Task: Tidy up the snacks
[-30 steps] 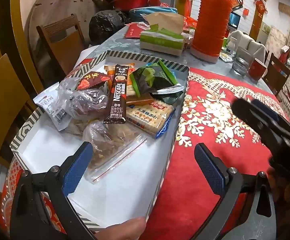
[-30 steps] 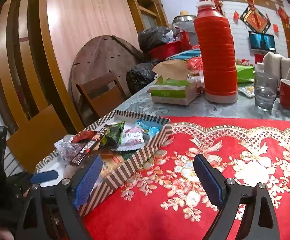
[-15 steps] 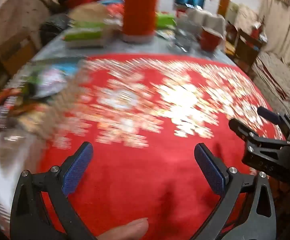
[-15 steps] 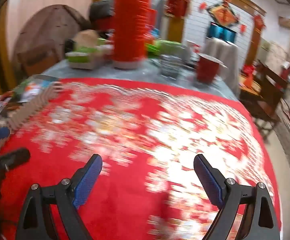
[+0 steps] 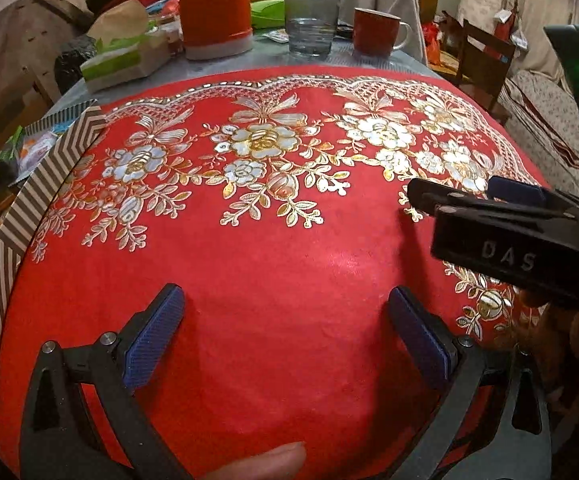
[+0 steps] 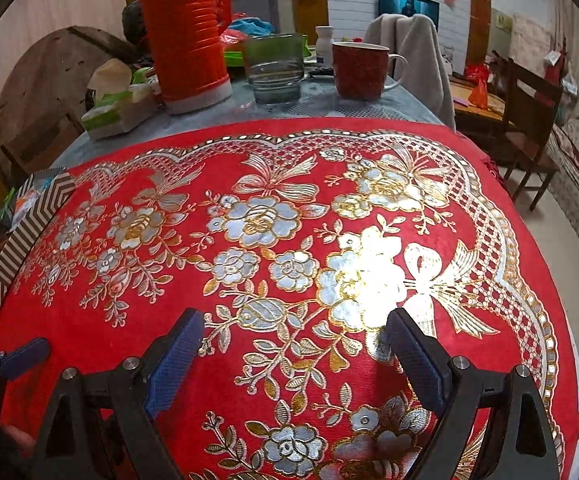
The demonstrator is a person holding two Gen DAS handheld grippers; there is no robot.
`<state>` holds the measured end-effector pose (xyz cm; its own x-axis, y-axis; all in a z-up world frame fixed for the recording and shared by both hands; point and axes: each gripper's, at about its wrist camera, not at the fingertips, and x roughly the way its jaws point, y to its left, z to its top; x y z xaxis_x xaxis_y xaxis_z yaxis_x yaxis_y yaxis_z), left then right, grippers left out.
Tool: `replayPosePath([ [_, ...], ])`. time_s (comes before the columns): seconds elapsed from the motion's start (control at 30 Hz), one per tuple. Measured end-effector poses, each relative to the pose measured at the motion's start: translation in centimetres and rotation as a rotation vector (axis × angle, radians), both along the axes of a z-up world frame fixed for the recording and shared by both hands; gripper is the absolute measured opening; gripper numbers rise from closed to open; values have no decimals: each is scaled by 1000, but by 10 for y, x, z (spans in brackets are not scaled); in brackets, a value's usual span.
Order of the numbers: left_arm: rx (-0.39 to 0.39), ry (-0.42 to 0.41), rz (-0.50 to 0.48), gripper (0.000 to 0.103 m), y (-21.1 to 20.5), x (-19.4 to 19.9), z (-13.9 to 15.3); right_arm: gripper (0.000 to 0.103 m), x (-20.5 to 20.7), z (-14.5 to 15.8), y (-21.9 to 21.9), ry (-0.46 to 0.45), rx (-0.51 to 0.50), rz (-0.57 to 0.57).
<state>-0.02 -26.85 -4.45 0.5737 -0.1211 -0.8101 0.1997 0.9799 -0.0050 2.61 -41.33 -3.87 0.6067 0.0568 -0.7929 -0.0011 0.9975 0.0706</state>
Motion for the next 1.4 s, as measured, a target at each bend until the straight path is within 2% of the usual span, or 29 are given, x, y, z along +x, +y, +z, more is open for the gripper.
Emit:
replayPosePath([
  [1.4, -1, 3, 20, 103, 0, 1, -1, 97, 3, -5, -1, 9, 5, 22],
])
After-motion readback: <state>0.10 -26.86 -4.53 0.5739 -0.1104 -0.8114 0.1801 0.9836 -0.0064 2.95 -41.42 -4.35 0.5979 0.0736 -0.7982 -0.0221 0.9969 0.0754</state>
